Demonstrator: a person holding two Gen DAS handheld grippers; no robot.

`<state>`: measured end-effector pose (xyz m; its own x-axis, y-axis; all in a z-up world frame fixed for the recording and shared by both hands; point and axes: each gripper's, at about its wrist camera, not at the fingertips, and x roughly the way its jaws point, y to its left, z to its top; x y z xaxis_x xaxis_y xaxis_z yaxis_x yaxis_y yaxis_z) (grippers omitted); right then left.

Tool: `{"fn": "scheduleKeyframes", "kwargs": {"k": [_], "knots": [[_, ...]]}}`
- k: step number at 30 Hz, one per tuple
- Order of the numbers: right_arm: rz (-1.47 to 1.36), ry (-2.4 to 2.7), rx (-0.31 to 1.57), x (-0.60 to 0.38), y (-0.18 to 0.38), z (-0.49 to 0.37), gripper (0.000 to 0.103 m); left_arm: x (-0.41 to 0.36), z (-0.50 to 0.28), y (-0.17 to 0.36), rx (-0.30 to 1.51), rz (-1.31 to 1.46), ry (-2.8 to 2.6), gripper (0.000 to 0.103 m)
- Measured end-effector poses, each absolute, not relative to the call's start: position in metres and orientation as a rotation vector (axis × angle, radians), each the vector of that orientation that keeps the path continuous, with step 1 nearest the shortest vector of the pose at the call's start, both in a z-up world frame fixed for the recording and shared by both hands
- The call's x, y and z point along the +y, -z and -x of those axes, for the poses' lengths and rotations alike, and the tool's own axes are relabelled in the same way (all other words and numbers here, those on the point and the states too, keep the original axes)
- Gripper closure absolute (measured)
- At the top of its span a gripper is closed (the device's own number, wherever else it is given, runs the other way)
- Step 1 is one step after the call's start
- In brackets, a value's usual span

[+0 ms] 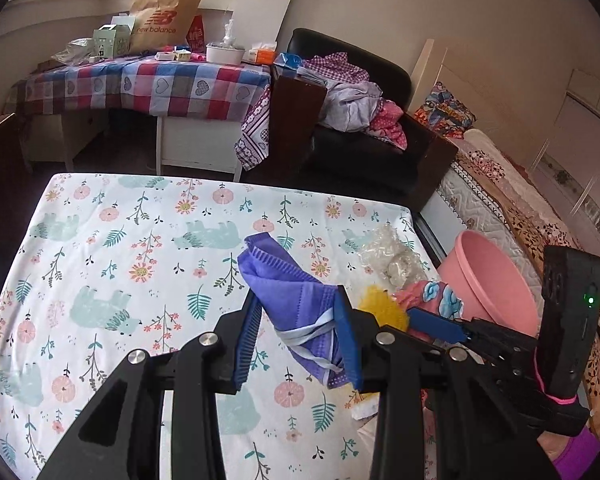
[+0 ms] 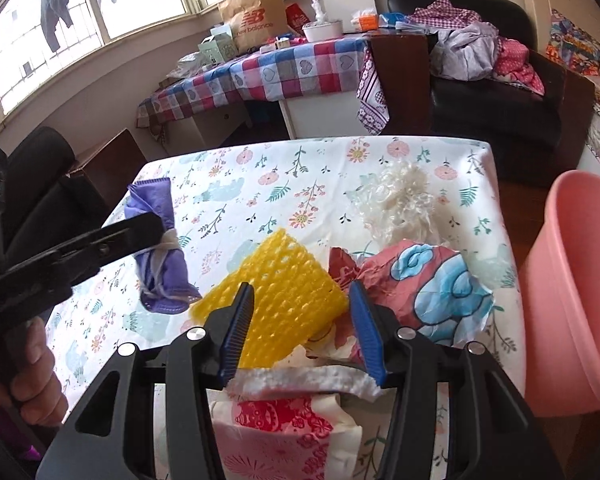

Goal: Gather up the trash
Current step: 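Lift the purple mask with the left gripper while the right grasps the yellow foam net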

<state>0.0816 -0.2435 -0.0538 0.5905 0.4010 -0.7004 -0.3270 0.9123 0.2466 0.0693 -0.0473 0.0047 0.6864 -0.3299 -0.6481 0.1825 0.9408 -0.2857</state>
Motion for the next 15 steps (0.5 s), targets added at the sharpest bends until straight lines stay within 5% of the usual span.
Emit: {"fn": "scheduleKeyframes", "kwargs": {"k": [3, 15], "knots": [[-0.091, -0.472, 0.872, -0.234, 0.058, -0.079, 0.098, -0.041, -0.064, -0.007, 0.751, 0.199, 0.278, 0.068], [-0.100, -0.504, 0.849, -0.219, 0.027, -0.056, 0.101, -0.003, -0.044, -0.016, 0.722, 0.234, 0.225, 0.067]]}}
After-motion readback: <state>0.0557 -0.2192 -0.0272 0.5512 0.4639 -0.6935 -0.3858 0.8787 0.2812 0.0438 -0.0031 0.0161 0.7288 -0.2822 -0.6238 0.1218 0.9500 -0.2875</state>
